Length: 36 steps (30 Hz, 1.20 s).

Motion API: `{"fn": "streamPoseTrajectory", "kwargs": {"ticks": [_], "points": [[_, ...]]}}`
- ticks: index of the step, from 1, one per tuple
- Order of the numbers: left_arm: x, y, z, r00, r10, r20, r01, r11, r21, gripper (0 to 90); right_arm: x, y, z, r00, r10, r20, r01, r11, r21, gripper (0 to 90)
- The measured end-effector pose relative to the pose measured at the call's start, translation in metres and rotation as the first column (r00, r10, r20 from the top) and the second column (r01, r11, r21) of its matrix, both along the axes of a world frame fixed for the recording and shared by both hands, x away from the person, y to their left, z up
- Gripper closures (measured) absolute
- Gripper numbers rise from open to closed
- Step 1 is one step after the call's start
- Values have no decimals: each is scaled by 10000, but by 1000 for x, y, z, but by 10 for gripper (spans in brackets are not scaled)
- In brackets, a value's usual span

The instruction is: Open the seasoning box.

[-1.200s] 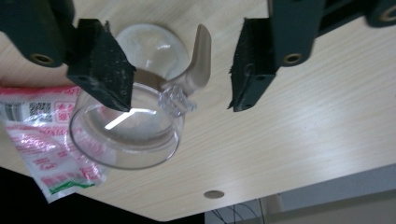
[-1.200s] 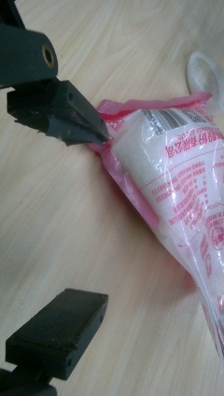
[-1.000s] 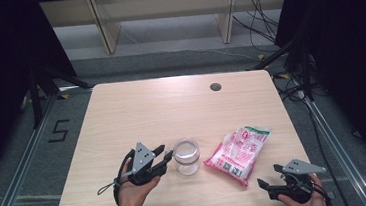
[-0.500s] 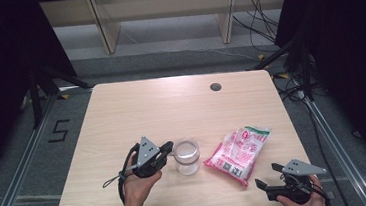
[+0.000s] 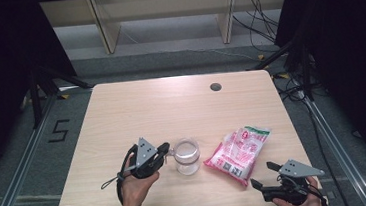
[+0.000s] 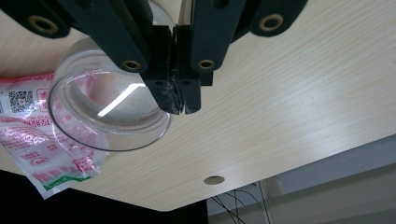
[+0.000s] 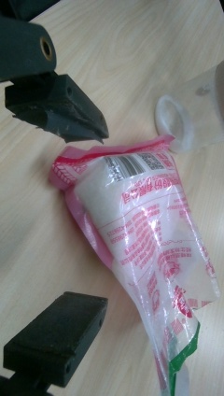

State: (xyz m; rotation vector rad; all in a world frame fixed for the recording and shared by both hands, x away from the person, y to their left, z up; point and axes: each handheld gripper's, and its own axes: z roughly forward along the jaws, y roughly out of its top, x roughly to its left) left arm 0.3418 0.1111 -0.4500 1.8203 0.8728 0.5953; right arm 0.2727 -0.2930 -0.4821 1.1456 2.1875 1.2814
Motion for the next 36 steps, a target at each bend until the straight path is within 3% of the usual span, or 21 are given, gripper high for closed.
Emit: {"fn": "streamPoseTrajectory", "kwargs": {"ticks": [2, 5, 7, 8, 10, 11, 12, 16, 19, 20, 23, 24, 25, 29, 31, 32, 33, 34, 35, 36], "points": [[1, 1, -1, 10000, -27, 7, 27, 10000, -73, 873, -1, 2, 1, 9999, -81, -147, 84, 9998, 155, 192], [1, -1, -2, 10000, -24, -22, 24, 9999, -121, 869, 2, 2, 1, 10000, 46, 88, -47, 9999, 115, 221], [1, -1, -2, 10000, -35, -3, 35, 9999, -145, 868, 1, 5, 3, 10000, 24, -33, -23, 9996, 288, 248], [1, -1, -2, 10000, -28, -1, 28, 9999, -156, 868, 3, 5, 4, 9996, 198, 207, -200, 9997, 117, 260], [1, -1, -2, 10000, 28, -35, -29, 9999, -168, 868, 2, 9, 6, 9996, 267, 105, -270, 9994, 228, 290], [1, 0, -2, 10000, -19, 19, 19, 9999, -131, 868, 5, 11, 7, 9986, 411, 318, -414, 9991, 63, 324], [1, 1, -3, 10000, -28, -28, 27, 9997, -224, 868, 3, 16, 9, 9994, 328, 110, -331, 9991, 271, 359], [1, 2, -3, 10000, -23, -16, 23, 9997, -240, 867, 9, 32, 14, 9967, 766, 273, -775, 9963, 361, 465], [1, 2, -3, 10000, -35, -18, 34, 9996, -291, 867, 20, 46, 15, 9867, 1409, 816, -1418, 9899, 57, 557], [1, 3, -4, 10000, -58, -15, 58, 9995, -326, 867, 21, 52, 16, 9853, 1582, 640, -1594, 9871, 139, 578], [1, 2, -5, 10000, -8, -66, 4, 9985, -545, 867, 30, 68, 16, 9768, 1981, 817, -1986, 9801, -25, 646], [1, 3, -5, 10000, 4, -90, -9, 9987, -515, 867, 30, 74, 16, 9804, 1862, 644, -1866, 9824, 5, 664], [1, 3, -5, 9999, 7, -113, -13, 9984, -563, 868, 35, 78, 16, 9761, 2000, 851, -2002, 9797, -58, 689], [1, 4, -6, 10000, 48, -55, -50, 9989, -469, 868, 47, 91, 14, 9689, 2299, 911, -2303, 9731, -69, 746], [1, 4, -6, 10000, 54, -26, -54, 9995, -320, 868, 50, 96, 14, 9717, 2250, 725, -2263, 9740, 104, 766], [2, 4, -8, 10000, 67, -60, -70, 9987, -504, 868, 53, 98, 14, 9693, 2329, 786, -2343, 9721, 91, 781], [1, 5, -7, 10000, 92, -37, -93, 9994, -330, 868, 55, 100, 14, 9664, 2412, 884, -2428, 9700, 85, 793], [1, 5, -8, 9999, 90, -47, -91, 9993, -351, 868, 55, 102, 14, 9692, 2320, 821, -2338, 9722, 126, 799], [1, 5, -8, 9998, 141, -119, -145, 9991, -405, 869, 58, 104, 14, 9654, 2401, 1017, -2416, 9704, 25, 813], [1, 5, -8, 9999, 100, -22, -100, 9996, -271, 869, 59, 107, 13, 9620, 2614, 792, -2638, 9643, 209, 828]]}}
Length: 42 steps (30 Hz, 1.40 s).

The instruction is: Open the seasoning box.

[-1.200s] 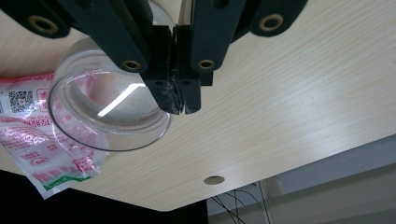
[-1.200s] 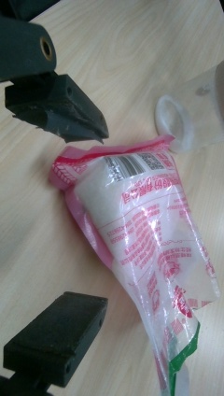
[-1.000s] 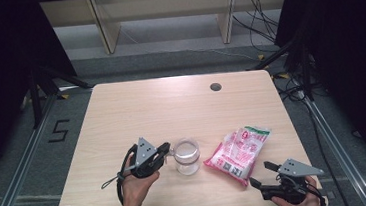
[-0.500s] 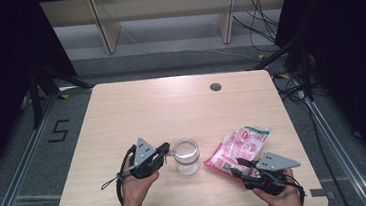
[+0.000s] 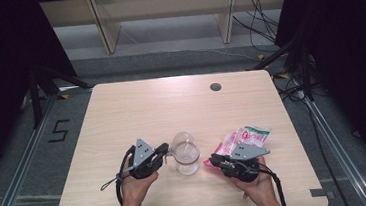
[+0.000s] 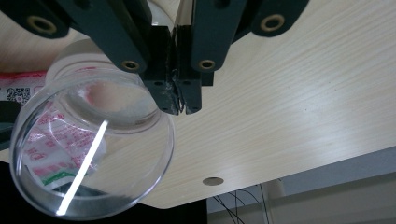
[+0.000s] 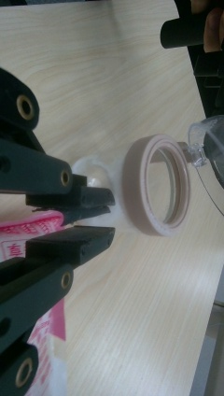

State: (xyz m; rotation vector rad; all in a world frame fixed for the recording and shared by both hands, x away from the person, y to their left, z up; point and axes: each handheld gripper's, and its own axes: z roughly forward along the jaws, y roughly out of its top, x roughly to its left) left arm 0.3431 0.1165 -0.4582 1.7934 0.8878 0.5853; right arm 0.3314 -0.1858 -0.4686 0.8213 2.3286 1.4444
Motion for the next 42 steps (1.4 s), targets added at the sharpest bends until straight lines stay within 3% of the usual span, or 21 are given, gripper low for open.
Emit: {"fn": "streamPoseTrajectory", "kwargs": {"ticks": [2, 4, 8, 15, 17, 18, 19, 20, 21, 23, 24, 26, 29, 32, 34, 35, 38, 40, 42], "points": [[0, 0, 0, 10000, 8, -35, -8, 10000, -48, 869, 0, 5, 1, 9998, -171, 130, 170, 9998, 83, 845], [0, 0, -1, 10000, -5, -9, 5, 10000, -57, 869, 4, 10, 3, 9994, 148, 308, -150, 9999, 46, 861], [0, 0, 0, 10000, -36, 16, 36, 9999, -117, 872, 7, 18, 8, 9984, 170, 542, -185, 9995, 259, 889], [0, 0, -1, 10000, -28, 41, 28, 10000, -85, 874, 13, 30, 13, 9988, 390, 311, -402, 9983, 414, 900], [0, -1, -1, 10000, -1, -12, 0, 9998, -192, 874, 14, 32, 15, 9983, 420, 401, -439, 9979, 482, 900], [0, -1, 0, 10000, -32, 78, 34, 9999, -153, 874, 16, 32, 16, 9965, 467, 695, -502, 9975, 494, 900], [0, -1, 0, 9999, -76, 80, 78, 9997, -252, 873, 15, 33, 16, 9975, 415, 565, -454, 9965, 697, 900], [0, -1, 0, 10000, -48, 52, 49, 9996, -267, 873, 17, 33, 18, 9959, 520, 734, -561, 9969, 550, 900], [0, -1, 0, 10000, -48, 62, 50, 9997, -225, 872, 15, 34, 18, 9984, 506, 269, -522, 9966, 634, 900], [0, -1, 0, 10000, -35, 68, 36, 9998, -200, 864, 16, 36, 19, 9980, 447, 448, -480, 9960, 757, 900], [-1, 0, 1, 9999, 50, 114, -49, 9999, -87, 843, 18, 35, 19, 9965, 455, 696, -505, 9961, 721, 900], [-7, 2, 3, 9996, 175, 215, -170, 9995, -247, 799, 16, 35, 21, 9987, 427, 272, -445, 9966, 699, 900], [-17, 8, 4, 9994, 227, 261, -217, 9990, -394, 718, 17, 37, 24, 9982, 488, 346, -516, 9949, 863, 900], [-29, 11, 2, 9997, 205, 164, -198, 9988, -439, 642, 18, 41, 29, 9955, 549, 769, -606, 9954, 743, 900], [-35, 13, -1, 9998, 182, 96, -179, 9991, -380, 606, 15, 46, 33, 9981, 525, 334, -550, 9956, 765, 900], [-38, 14, -2, 9998, 219, 20, -218, 9991, -359, 592, 18, 48, 34, 9931, 704, 938, -764, 9951, 621, 900], [-40, 15, -6, 9997, 206, -114, -210, 9992, -354, 542, 16, 56, 40, 9945, 723, 759, -775, 9947, 676, 900], [-41, 17, -8, 9996, 264, -132, -268, 9991, -341, 524, 17, 61, 43, 9895, 805, 1204, -884, 9942, 615, 900], [-43, 17, -9, 9994, 245, -263, -252, 9993, -277, 500, 15, 69, 47, 9907, 842, 1066, -914, 9937, 648, 899]]}}
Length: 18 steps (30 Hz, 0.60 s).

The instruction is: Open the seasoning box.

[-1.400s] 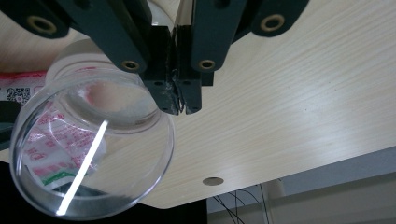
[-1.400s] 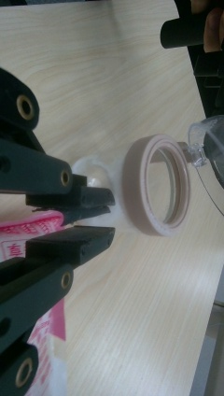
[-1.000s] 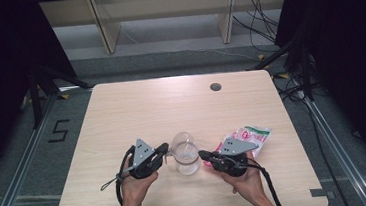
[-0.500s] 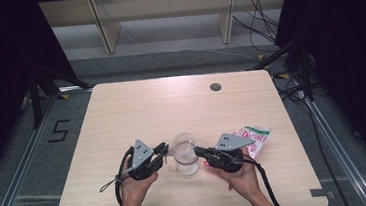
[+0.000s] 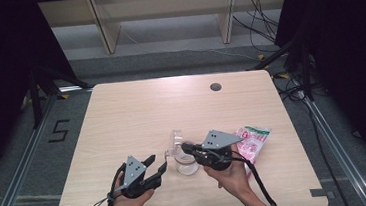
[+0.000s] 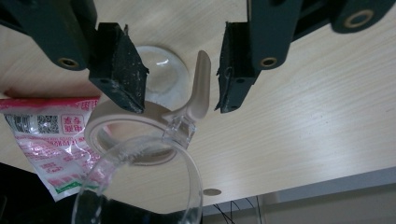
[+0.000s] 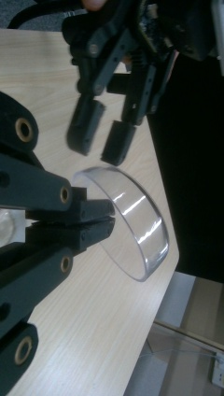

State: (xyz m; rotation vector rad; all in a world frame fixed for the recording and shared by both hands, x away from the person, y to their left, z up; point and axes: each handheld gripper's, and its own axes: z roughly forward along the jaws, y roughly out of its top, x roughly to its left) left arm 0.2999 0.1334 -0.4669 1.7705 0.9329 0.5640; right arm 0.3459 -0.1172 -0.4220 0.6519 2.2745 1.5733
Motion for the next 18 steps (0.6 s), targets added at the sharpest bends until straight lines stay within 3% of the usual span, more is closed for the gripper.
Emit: {"fn": "streamPoseTrajectory", "kwargs": {"ticks": [3, 4, 5, 6, 8, 9, 10, 11, 16, 18], "points": [[-2, -1, -4, 9997, 49, -226, -49, 10000, -33, 481, 2, 8, 2, 9993, 233, 308, -230, 9997, -84, 898], [-2, 0, -4, 9998, -26, -178, 29, 9998, 184, 474, 1, 13, 3, 9994, 153, 316, -154, 9999, 18, 898], [-1, -1, -6, 9998, -108, -173, 110, 9999, 94, 469, 2, 15, 4, 9979, 372, 534, -366, 9993, -122, 898], [-2, -1, -6, 9997, -80, -251, 82, 9999, 85, 468, 0, 19, 5, 9992, 316, 241, -318, 9995, 82, 898], [-3, -2, -7, 9992, -72, -391, 76, 9999, 98, 464, 0, 23, 6, 9987, 454, 249, -452, 9989, -80, 897], [-4, -2, -7, 9992, -50, -397, 54, 10000, 80, 461, 0, 26, 6, 9981, 406, 474, -402, 9992, -84, 895], [-4, -2, -7, 9993, -53, -368, 59, 9999, 155, 459, -1, 27, 6, 9990, 403, 195, -401, 9991, -102, 895], [-4, -1, -7, 9994, -133, -306, 140, 9996, 245, 452, 0, 27, 7, 9978, 575, 335, -567, 9981, -233, 891], [-6, -2, -7, 9992, -75, -394, 77, 9999, 65, 434, 1, 8, 6, 9994, 241, 266, -239, 9997, -86, 855], [-8, -3, -8, 9989, -18, -474, 21, 10000, 57, 426, 0, -7, 4, 9997, -233, 14, 233, 9997, -58, 812]]}}
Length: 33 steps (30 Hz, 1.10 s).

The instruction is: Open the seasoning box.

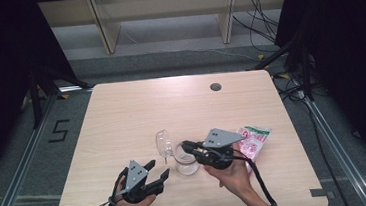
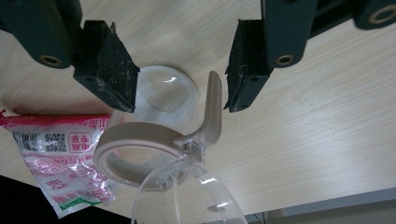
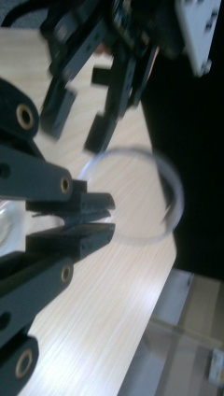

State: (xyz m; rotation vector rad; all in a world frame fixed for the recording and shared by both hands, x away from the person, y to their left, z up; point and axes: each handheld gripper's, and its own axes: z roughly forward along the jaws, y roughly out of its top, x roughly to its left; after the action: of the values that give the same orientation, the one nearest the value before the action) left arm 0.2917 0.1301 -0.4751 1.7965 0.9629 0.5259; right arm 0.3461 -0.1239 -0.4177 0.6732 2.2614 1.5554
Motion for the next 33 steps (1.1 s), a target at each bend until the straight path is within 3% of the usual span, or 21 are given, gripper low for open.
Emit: {"fn": "streamPoseTrajectory", "kwargs": {"ticks": [2, 4, 5, 6, 8, 13, 14, 16, 17, 19, 20, 23, 25, 26, 27, 28, 29, 30, 31, 32, 33], "points": [[-1, -1, -2, 10000, 20, -36, -20, 10000, -75, 414, 1, -19, -4, 9985, -381, -392, 390, 9990, 223, 745], [-3, -3, -4, 9999, 45, -144, -47, 9999, -132, 405, 2, -35, -7, 9966, -742, -365, 750, 9970, 200, 681], [-3, -4, -5, 9999, 6, -166, -8, 9999, -137, 402, 0, -43, -9, 9908, -1085, -806, 1113, 9933, 306, 661], [-2, -4, -6, 9999, -40, -167, 37, 9998, -193, 397, 2, -54, -11, 9913, -1142, -647, 1162, 9928, 280, 638], [-2, -7, -7, 9997, -77, -244, 72, 9998, -200, 383, -2, -68, -14, 9806, -1714, -955, 1746, 9843, 258, 595], [-2, -13, -7, 9996, -157, -240, 149, 9993, -345, 364, -4, -105, -26, 9609, -2599, -954, 2639, 9640, 323, 524], [-2, -13, -7, 9996, -145, -231, 137, 9994, -330, 364, -7, -111, -27, 9530, -2753, -1267, 2803, 9596, 236, 508], [-3, -14, -6, 9997, -78, -221, 69, 9992, -391, 360, -5, -124, -33, 9516, -2973, -776, 2991, 9541, 131, 491], [-3, -15, -6, 9997, -141, -191, 133, 9992, -378, 359, -8, -127, -34, 9406, -3181, -1186, 3228, 9462, 221, 482], [-4, -17, -6, 9996, -169, -227, 161, 9993, -346, 357, -8, -137, -38, 9367, -3341, -1045, 3380, 9409, 210, 468], [-4, -19, -6, 9995, -218, -215, 210, 9992, -352, 355, -13, -139, -38, 9184, -3571, -1704, 3657, 9305, 210, 458], [-4, -23, -7, 9991, -349, -239, 340, 9987, -378, 349, -14, -148, -42, 9058, -3829, -1816, 3939, 9188, 274, 434], [-4, -26, -7, 9989, -420, -230, 410, 9982, -434, 347, -14, -155, -44, 9073, -3844, -1704, 3936, 9190, 224, 429], [-5, -27, -7, 9987, -439, -263, 429, 9983, -391, 344, -16, -157, -43, 8956, -3987, -1972, 4089, 9125, 125, 420], [-5, -29, -8, 9985, -487, -261, 476, 9981, -401, 342, -15, -160, -44, 8978, -4009, -1824, 4097, 9122, 115, 410], [-6, -32, -8, 9984, -492, -292, 482, 9982, -368, 339, -17, -161, -45, 8857, -4150, -2083, 4277, 9037, 182, 405], [-6, -34, -8, 9977, -589, -325, 578, 9977, -341, 336, -16, -163, -47, 8882, -4106, -2063, 4266, 9036, 382, 402], [-6, -36, -9, 9975, -617, -343, 605, 9975, -356, 334, -15, -166, -48, 8915, -4115, -1892, 4230, 9058, 228, 402], [-6, -38, -10, 9971, -691, -328, 681, 9971, -329, 332, -16, -167, -47, 8820, -4229, -2079, 4346, 9005, 119, 402], [-7, -40, -10, 9968, -722, -351, 711, 9969, -326, 330, -15, -170, -49, 8850, -4252, -1898, 4339, 9010, 48, 402], [-8, -41, -10, 9968, -724, -349, 713, 9969, -322, 329, -16, -170, -49, 8768, -4360, -2028, 4461, 8950, 44, 402]]}}
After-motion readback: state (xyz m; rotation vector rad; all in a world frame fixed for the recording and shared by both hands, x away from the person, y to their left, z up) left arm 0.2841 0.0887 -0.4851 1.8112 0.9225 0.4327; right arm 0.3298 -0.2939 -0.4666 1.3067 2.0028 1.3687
